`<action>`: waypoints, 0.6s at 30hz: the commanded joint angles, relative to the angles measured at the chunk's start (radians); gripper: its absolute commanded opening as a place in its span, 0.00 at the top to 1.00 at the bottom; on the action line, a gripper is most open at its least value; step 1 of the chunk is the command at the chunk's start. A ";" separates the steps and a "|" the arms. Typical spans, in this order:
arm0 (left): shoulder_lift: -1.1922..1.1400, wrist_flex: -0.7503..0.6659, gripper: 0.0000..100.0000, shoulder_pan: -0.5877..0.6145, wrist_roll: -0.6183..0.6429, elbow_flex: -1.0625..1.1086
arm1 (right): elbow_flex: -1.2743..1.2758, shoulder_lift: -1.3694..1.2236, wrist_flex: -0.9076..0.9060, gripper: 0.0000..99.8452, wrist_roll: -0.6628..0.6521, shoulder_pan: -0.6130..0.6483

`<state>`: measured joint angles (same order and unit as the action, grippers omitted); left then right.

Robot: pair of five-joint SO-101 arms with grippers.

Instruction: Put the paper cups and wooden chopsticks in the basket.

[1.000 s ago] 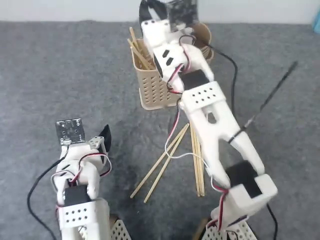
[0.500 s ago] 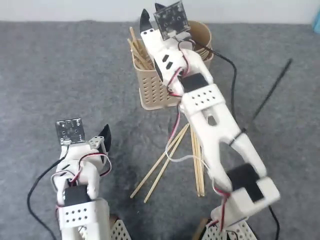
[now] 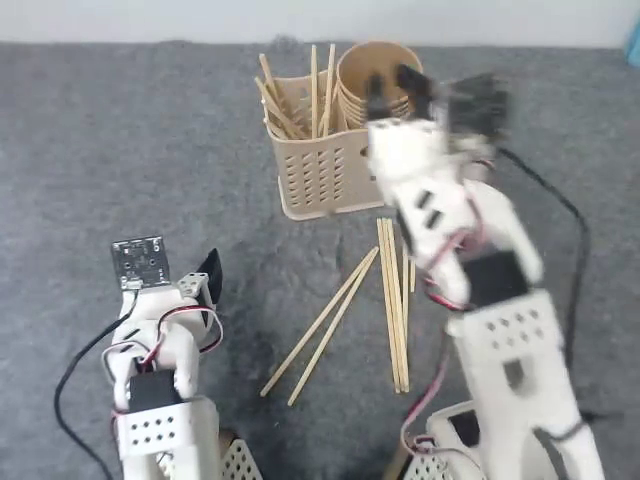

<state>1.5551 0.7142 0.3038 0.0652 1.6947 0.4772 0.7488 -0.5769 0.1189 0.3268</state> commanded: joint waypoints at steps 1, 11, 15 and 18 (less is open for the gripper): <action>-0.005 -0.018 0.75 0.002 -0.011 -0.025 | -0.006 0.062 -0.182 0.92 0.115 -0.084; 0.003 0.018 0.75 0.003 -0.012 -0.031 | 0.000 -0.243 -0.403 0.99 0.129 -0.139; 0.003 0.018 0.75 0.005 -0.012 -0.031 | -0.006 -0.444 -0.348 0.97 0.129 -0.142; 0.003 0.018 0.75 0.006 -0.012 -0.031 | -0.005 -0.581 -0.252 0.97 0.129 -0.170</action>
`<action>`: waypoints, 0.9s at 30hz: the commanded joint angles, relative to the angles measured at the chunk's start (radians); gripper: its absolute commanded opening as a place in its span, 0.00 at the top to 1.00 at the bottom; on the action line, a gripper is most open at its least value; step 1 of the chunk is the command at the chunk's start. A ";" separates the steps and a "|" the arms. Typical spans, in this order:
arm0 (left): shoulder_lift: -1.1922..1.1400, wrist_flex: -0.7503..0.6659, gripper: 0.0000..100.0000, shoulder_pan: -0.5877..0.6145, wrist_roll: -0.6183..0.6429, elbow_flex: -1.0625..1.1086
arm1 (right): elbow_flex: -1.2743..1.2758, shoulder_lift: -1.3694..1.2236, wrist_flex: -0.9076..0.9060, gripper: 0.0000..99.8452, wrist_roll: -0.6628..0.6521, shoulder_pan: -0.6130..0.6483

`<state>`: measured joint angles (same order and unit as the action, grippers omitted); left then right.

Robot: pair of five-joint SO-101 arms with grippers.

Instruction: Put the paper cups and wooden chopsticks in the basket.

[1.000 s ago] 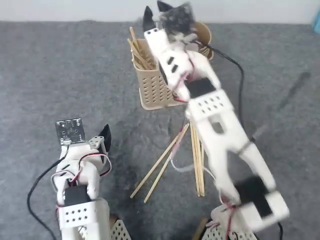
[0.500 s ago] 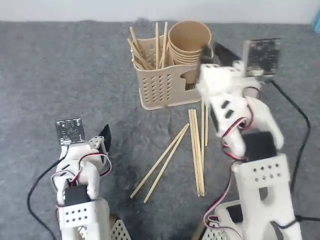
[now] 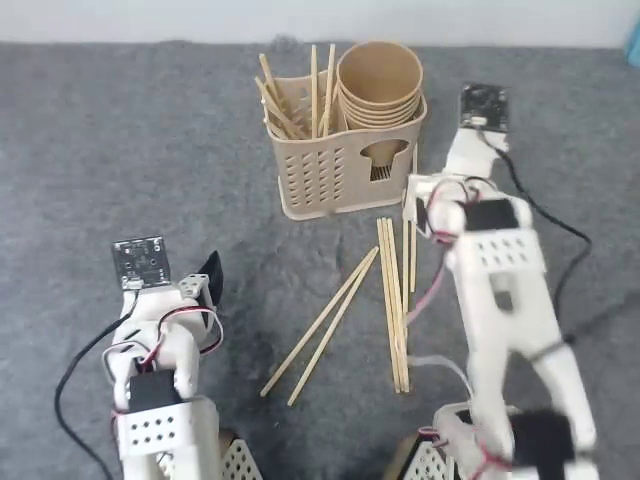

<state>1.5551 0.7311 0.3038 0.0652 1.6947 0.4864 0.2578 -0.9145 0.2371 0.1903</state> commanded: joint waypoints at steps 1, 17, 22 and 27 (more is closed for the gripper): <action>0.003 0.002 0.75 0.008 -0.012 -0.031 | -0.012 -0.134 0.127 0.97 0.011 -0.044; 0.003 -0.002 0.75 0.003 -0.012 -0.030 | -0.017 -0.449 0.381 0.85 -0.084 -0.001; 0.003 -0.003 0.75 0.003 -0.012 -0.030 | -0.020 -0.453 0.381 0.85 -0.086 -0.001; 0.003 -0.002 0.75 0.003 -0.012 -0.030 | -0.015 -0.455 0.381 0.85 -0.092 -0.002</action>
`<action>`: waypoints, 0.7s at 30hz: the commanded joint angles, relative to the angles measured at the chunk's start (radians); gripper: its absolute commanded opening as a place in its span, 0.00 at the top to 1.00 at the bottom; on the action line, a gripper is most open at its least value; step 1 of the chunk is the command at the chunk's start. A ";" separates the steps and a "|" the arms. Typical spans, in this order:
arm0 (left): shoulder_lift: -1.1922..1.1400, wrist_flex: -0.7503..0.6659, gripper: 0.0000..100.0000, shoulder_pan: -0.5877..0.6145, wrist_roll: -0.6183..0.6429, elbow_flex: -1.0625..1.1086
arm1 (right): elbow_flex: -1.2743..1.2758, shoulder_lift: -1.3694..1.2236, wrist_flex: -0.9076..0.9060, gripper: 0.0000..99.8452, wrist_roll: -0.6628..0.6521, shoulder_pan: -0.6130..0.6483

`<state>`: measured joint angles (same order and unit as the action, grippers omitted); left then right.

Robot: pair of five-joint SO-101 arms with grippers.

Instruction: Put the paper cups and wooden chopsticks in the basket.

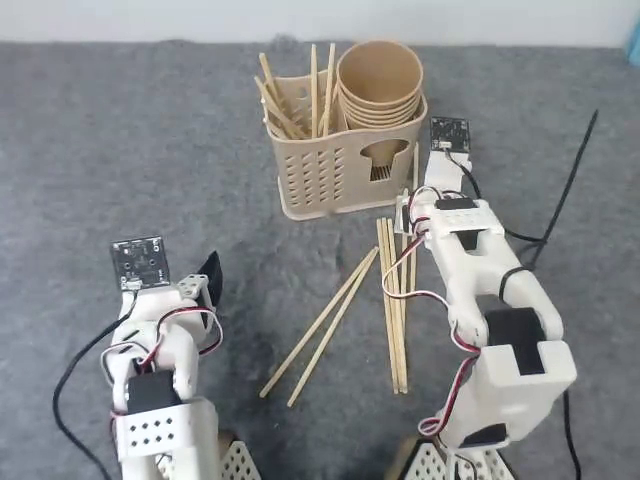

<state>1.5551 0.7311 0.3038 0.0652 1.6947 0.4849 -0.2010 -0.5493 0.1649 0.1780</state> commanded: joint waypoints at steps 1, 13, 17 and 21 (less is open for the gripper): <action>0.003 -0.002 0.75 0.003 -0.012 -0.030 | -0.014 0.004 0.016 0.85 -0.021 0.012; 0.003 0.000 0.75 0.006 -0.014 -0.030 | -0.015 0.001 -0.102 0.88 -0.141 0.101; 0.003 0.000 0.75 0.008 -0.014 -0.030 | -0.018 -0.012 -0.156 0.99 -0.143 0.099; 0.003 0.000 0.75 0.008 -0.014 -0.030 | -0.044 -0.007 -0.272 1.00 -0.138 0.071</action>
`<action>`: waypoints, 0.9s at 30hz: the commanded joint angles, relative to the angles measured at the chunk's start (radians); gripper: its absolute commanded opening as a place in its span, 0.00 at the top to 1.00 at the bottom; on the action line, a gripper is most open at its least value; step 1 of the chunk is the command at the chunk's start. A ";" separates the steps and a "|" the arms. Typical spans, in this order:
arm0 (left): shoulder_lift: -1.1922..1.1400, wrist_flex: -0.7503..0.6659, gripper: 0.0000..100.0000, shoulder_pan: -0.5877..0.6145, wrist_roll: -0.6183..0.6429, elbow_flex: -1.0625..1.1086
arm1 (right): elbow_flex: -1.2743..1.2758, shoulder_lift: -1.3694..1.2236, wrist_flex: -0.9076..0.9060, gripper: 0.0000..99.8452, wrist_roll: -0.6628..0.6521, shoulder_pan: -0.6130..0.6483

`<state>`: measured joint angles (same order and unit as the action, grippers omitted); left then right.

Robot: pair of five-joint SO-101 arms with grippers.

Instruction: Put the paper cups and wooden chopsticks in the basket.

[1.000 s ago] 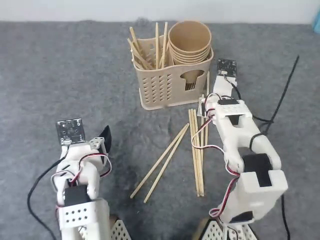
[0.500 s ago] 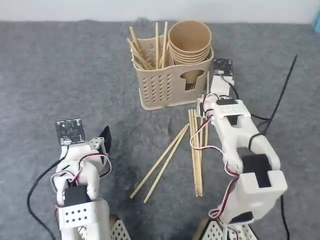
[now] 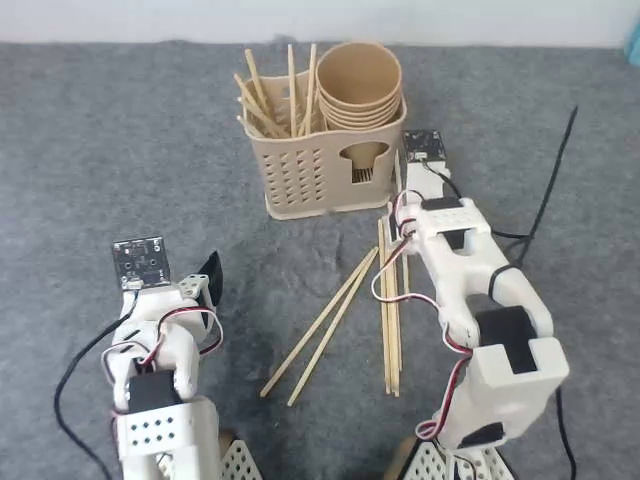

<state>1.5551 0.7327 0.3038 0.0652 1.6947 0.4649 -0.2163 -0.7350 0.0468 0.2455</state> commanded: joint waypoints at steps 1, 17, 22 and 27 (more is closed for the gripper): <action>0.003 -0.002 0.75 0.008 -0.014 -0.030 | -0.037 0.019 -0.125 0.99 -0.020 -0.013; -0.005 0.026 0.75 0.002 -0.051 -0.047 | 0.236 0.693 -0.518 0.99 -0.023 -0.133; -0.006 0.133 0.75 -0.066 -0.112 -0.085 | 0.453 0.937 -0.409 0.99 -0.017 -0.154; -0.008 0.183 0.75 -0.092 -0.146 -0.094 | 0.609 0.978 -0.298 0.99 -0.017 -0.157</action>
<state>1.5551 0.8723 0.2348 -0.0453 1.6579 1.0311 0.7211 -1.0971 0.0437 0.0997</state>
